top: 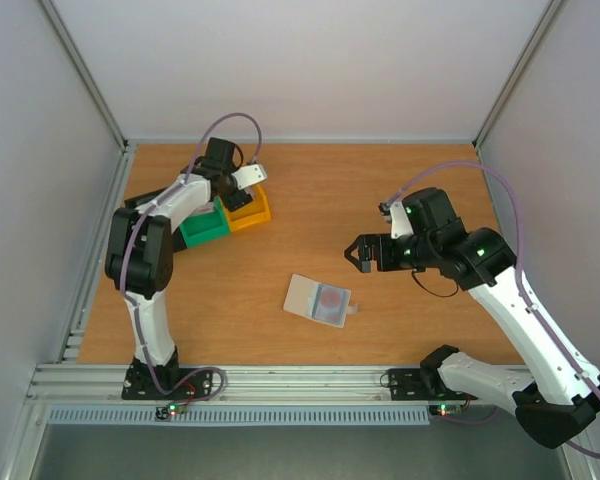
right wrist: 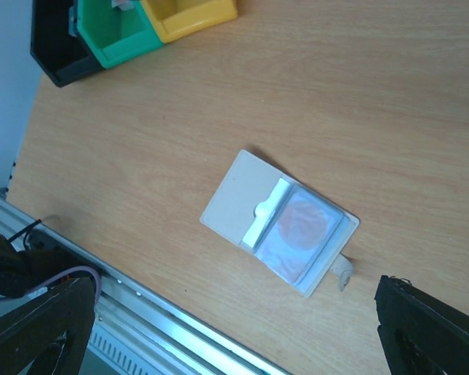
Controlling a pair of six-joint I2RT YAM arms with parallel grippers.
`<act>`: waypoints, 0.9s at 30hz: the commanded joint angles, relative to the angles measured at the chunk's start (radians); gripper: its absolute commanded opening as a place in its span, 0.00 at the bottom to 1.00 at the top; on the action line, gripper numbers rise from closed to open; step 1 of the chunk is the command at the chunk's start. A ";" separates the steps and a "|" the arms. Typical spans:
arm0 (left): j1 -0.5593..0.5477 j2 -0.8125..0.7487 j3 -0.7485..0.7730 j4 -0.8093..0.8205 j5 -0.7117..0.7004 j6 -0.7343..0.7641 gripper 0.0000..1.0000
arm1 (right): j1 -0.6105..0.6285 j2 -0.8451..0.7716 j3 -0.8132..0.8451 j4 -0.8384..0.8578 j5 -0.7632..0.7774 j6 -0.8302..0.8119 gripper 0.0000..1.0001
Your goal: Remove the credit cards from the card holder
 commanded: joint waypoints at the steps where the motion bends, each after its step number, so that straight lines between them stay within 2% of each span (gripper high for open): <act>1: 0.008 -0.148 0.075 -0.139 0.206 -0.055 0.77 | -0.005 -0.005 -0.055 -0.028 0.013 0.046 0.97; 5: 0.012 -0.228 0.170 -0.379 0.270 -0.101 0.77 | 0.000 0.061 -0.126 -0.084 0.094 0.095 0.87; 10: 0.013 -0.397 0.173 -0.649 0.404 -0.138 0.77 | 0.003 0.065 -0.234 -0.005 0.081 0.131 0.77; 13: 0.005 -0.502 0.083 -0.745 0.535 -0.295 0.77 | 0.009 0.092 -0.282 0.037 0.075 0.156 0.71; 15: -0.013 -0.565 -0.051 -0.760 0.596 -0.433 0.77 | 0.024 0.107 -0.327 0.100 0.045 0.177 0.70; 17: -0.033 -0.620 -0.191 -0.729 0.644 -0.559 0.77 | 0.029 0.110 -0.374 0.159 0.007 0.197 0.70; 20: -0.066 -0.649 -0.397 -0.600 0.675 -0.792 0.77 | 0.039 0.107 -0.426 0.212 -0.008 0.221 0.69; 21: -0.084 -0.650 -0.450 -0.523 0.675 -0.881 0.78 | 0.043 0.103 -0.439 0.228 -0.006 0.230 0.69; 23: -0.122 -0.627 -0.496 -0.413 0.684 -0.969 0.81 | 0.049 0.107 -0.468 0.262 -0.016 0.247 0.69; 25: -0.162 -0.600 -0.540 -0.286 0.724 -1.049 0.92 | 0.057 0.116 -0.497 0.309 -0.049 0.270 0.68; 27: -0.197 -0.568 -0.593 -0.167 0.757 -1.121 0.98 | 0.075 0.131 -0.514 0.343 -0.056 0.294 0.66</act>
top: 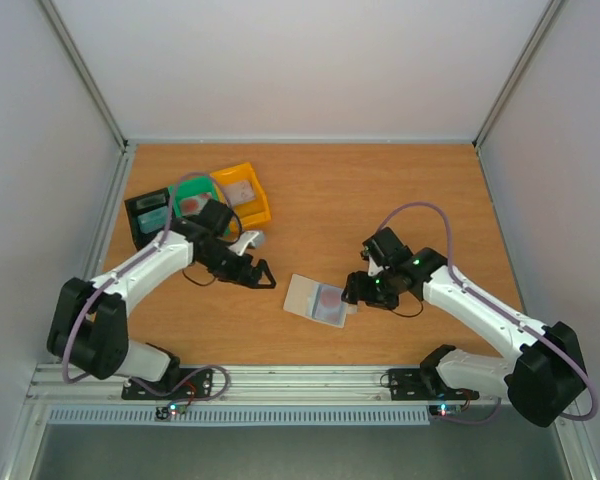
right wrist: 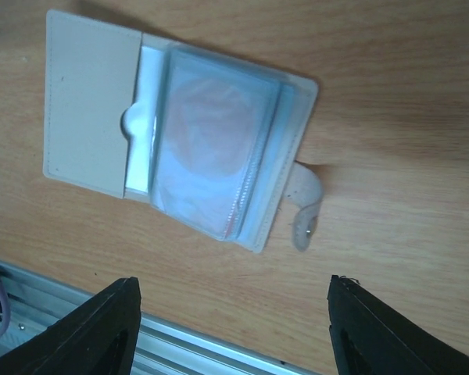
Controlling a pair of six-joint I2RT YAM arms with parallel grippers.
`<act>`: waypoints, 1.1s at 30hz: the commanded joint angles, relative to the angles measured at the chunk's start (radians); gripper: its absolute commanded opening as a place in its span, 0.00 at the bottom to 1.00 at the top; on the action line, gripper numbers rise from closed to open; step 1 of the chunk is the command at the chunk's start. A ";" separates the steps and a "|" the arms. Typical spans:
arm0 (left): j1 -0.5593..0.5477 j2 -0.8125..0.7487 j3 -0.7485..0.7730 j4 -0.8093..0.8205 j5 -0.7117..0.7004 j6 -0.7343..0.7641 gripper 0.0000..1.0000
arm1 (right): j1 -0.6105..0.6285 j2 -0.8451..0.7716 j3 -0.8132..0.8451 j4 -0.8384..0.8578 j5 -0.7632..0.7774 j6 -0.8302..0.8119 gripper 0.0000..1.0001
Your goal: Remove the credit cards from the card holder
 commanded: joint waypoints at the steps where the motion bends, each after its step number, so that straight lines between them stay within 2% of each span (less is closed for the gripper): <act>1: -0.069 0.046 -0.091 0.363 0.117 -0.313 0.99 | 0.036 0.028 -0.036 0.122 -0.044 0.080 0.65; 5: -0.085 0.101 -0.247 0.623 0.099 -0.501 0.98 | 0.044 0.058 -0.042 0.138 -0.041 0.097 0.59; 7: -0.090 0.123 -0.307 0.701 0.070 -0.558 0.94 | 0.045 0.076 -0.039 0.142 -0.040 0.099 0.56; 11: -0.112 0.184 -0.331 0.815 0.069 -0.579 0.94 | 0.045 0.127 -0.028 0.149 -0.043 0.094 0.51; 14: -0.131 0.246 -0.318 0.938 0.125 -0.594 0.97 | 0.046 0.163 -0.026 0.147 -0.038 0.090 0.50; 16: -0.150 0.279 -0.304 0.971 0.168 -0.611 0.93 | 0.046 0.172 -0.026 0.138 -0.026 0.089 0.49; 23: -0.186 0.338 -0.291 1.045 0.238 -0.665 0.66 | 0.045 0.180 -0.022 0.133 -0.030 0.081 0.47; 26: -0.209 0.344 -0.291 1.079 0.251 -0.674 0.40 | 0.045 0.181 -0.026 0.129 -0.022 0.077 0.47; 28: -0.223 0.347 -0.282 1.092 0.264 -0.674 0.11 | 0.045 0.181 -0.029 0.127 -0.022 0.076 0.47; 29: -0.227 0.347 -0.280 1.097 0.270 -0.673 0.02 | 0.046 0.178 -0.031 0.126 -0.023 0.076 0.47; 33: -0.228 0.295 -0.312 1.108 0.227 -0.679 0.00 | 0.045 0.122 -0.045 0.159 -0.043 0.080 0.44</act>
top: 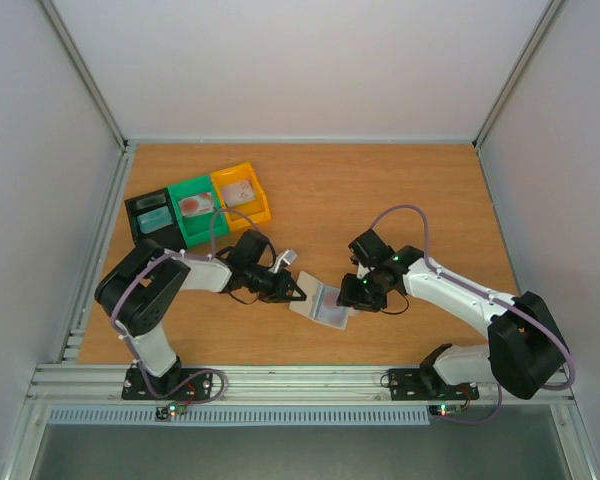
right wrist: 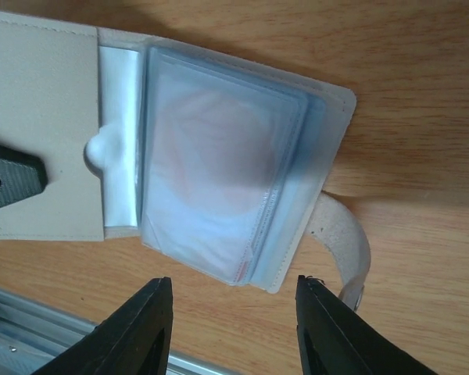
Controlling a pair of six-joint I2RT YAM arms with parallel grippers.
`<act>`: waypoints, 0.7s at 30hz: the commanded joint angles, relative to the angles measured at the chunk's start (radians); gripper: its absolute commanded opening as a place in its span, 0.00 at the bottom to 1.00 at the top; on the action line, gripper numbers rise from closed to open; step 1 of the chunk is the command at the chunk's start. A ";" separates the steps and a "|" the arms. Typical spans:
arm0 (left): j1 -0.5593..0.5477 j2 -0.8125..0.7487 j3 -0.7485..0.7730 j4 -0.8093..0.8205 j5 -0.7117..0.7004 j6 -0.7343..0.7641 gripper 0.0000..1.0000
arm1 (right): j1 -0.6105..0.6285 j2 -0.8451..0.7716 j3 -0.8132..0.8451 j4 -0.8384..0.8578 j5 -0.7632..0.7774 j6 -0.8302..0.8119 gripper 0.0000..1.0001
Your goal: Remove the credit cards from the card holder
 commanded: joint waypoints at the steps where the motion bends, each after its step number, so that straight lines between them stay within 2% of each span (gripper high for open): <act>1: -0.006 -0.059 -0.032 0.058 -0.049 -0.010 0.00 | 0.004 -0.072 -0.021 0.060 -0.021 0.010 0.44; 5: -0.006 -0.101 -0.050 -0.053 -0.204 -0.025 0.00 | 0.002 -0.029 -0.042 0.148 -0.042 0.078 0.42; 8: -0.006 -0.098 -0.041 -0.112 -0.255 -0.027 0.00 | 0.001 0.095 0.004 0.124 -0.026 0.070 0.39; 12: -0.006 -0.090 -0.029 -0.132 -0.269 -0.039 0.00 | 0.000 0.139 0.039 0.106 0.002 0.058 0.39; 16: -0.006 -0.107 -0.049 -0.131 -0.281 -0.068 0.00 | 0.003 0.137 0.058 0.092 0.007 0.053 0.36; 21: -0.006 -0.125 -0.091 -0.175 -0.310 -0.101 0.00 | 0.032 0.048 0.044 0.081 0.060 0.082 0.34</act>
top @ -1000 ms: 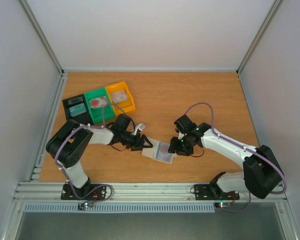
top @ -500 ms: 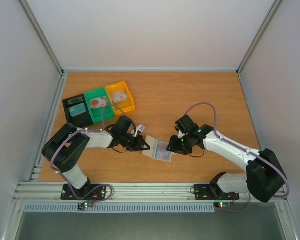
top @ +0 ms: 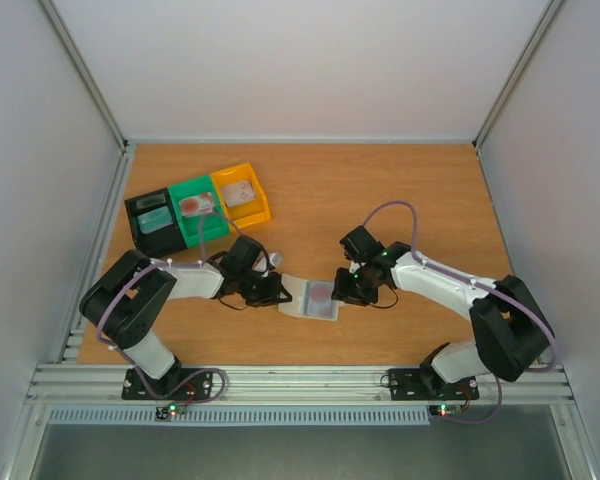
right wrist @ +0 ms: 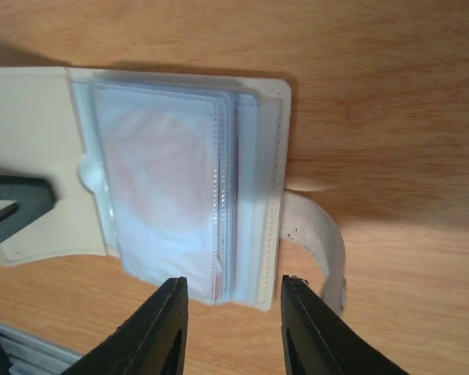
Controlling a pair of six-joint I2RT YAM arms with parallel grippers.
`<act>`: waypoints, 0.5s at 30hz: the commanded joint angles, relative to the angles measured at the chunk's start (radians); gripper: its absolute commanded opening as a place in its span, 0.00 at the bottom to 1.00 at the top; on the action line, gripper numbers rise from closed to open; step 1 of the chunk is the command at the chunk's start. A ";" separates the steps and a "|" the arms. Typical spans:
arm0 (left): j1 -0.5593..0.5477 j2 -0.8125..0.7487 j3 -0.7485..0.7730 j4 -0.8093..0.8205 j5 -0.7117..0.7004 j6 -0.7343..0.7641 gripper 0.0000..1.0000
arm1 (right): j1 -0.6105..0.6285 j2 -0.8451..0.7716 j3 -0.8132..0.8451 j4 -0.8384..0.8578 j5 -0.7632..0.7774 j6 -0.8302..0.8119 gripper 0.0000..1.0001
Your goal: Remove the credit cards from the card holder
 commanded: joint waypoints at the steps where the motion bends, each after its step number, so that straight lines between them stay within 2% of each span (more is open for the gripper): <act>1: -0.003 -0.026 -0.043 -0.064 -0.057 -0.035 0.00 | 0.037 -0.094 0.004 -0.018 0.063 0.038 0.33; 5: -0.025 -0.021 -0.050 -0.052 -0.083 -0.054 0.00 | 0.061 -0.104 -0.011 0.021 0.080 0.037 0.33; 10: -0.051 -0.007 -0.065 -0.038 -0.105 -0.100 0.00 | 0.079 -0.045 0.030 0.023 0.075 0.020 0.30; 12: -0.051 -0.009 -0.067 0.019 -0.110 -0.111 0.00 | 0.088 -0.006 0.052 0.022 0.068 0.007 0.30; 15: -0.047 -0.007 -0.059 0.030 -0.123 -0.115 0.00 | 0.088 0.068 0.079 0.011 0.111 0.000 0.30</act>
